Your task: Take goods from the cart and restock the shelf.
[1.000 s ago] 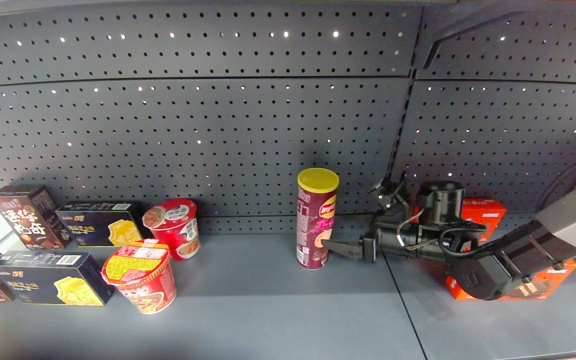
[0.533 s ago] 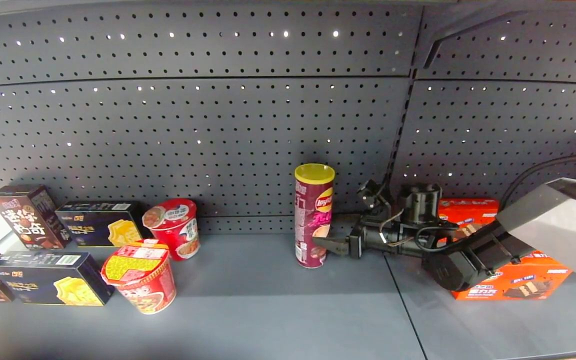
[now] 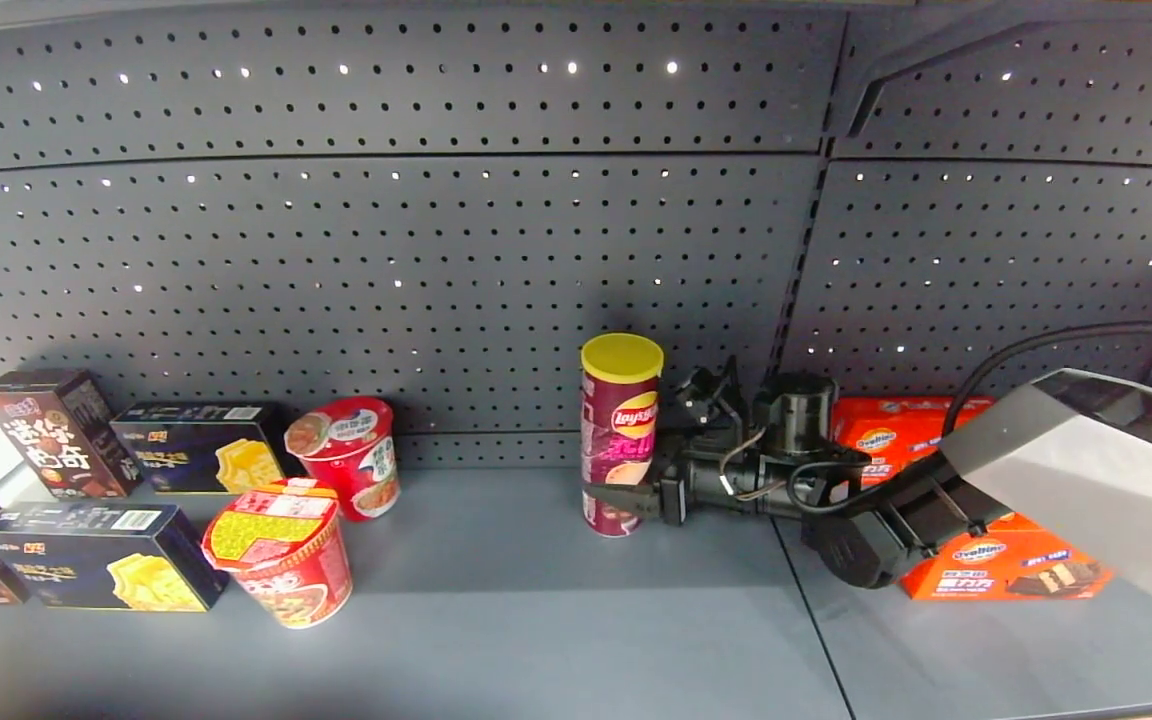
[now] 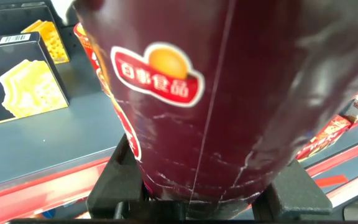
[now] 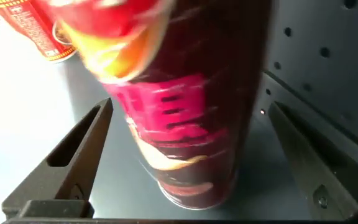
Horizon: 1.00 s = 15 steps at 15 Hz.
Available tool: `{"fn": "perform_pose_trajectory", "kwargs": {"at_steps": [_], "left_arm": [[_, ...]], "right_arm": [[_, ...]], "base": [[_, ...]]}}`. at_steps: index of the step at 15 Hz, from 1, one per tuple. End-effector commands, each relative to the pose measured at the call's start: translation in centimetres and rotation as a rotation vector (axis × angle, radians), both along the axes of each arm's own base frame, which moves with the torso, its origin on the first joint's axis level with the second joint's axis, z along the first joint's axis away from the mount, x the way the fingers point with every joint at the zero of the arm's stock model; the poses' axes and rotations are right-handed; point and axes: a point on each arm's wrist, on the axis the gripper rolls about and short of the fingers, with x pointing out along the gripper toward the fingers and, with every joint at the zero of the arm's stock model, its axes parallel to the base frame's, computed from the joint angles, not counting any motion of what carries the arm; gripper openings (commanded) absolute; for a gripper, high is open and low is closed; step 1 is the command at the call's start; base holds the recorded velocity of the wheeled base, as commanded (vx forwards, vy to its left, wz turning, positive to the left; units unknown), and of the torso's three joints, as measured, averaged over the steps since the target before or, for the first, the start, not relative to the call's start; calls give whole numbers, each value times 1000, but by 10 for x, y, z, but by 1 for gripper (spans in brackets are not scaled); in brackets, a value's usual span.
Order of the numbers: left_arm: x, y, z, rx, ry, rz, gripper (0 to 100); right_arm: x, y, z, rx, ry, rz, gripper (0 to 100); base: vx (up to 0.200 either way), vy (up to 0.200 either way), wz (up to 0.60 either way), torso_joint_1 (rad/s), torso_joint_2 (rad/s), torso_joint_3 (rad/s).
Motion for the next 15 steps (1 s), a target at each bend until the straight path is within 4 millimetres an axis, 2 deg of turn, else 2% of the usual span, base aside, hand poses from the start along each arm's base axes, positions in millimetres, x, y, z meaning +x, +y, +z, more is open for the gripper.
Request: {"fn": "perform_pose_trajectory", "kwargs": {"at_steps": [1, 3, 4, 6, 9, 11, 12, 13, 14, 15], "left_arm": [[0, 0, 0, 0, 0, 0, 0], [0, 0, 0, 0, 0, -2, 0], [0, 0, 0, 0, 0, -2, 0], [0, 0, 0, 0, 0, -2, 0], [0, 0, 0, 0, 0, -2, 0], [0, 0, 0, 0, 0, -2, 0], [0, 0, 0, 0, 0, -2, 0], [0, 0, 0, 0, 0, -2, 0], [0, 0, 0, 0, 0, -2, 0], [0, 0, 0, 0, 0, -2, 0]], "right_arm": [[-2, 3, 1, 3, -4, 8, 100], [-4, 7, 0, 4, 2, 26, 100], [-3, 9, -1, 15, -13, 18, 0], [-4, 9, 1, 27, -1, 7, 0], [-17, 8, 18, 35, -19, -25, 0], [-48, 2, 41, 39, -20, -38, 0], [-57, -1, 46, 37, -21, -45, 0], [-81, -7, 58, 32, -21, -60, 0], [-99, -14, 61, 24, -24, -81, 0], [-104, -16, 60, 18, -22, -90, 0]], "base": [[0, 0, 0, 0, 0, 0], [0, 0, 0, 0, 0, 0], [0, 0, 0, 0, 0, 0], [0, 0, 0, 0, 0, 0], [0, 0, 0, 0, 0, 0], [0, 0, 0, 0, 0, 0], [0, 0, 0, 0, 0, 0], [0, 0, 0, 0, 0, 0], [0, 0, 0, 0, 0, 0], [0, 0, 0, 0, 0, 0]]}}
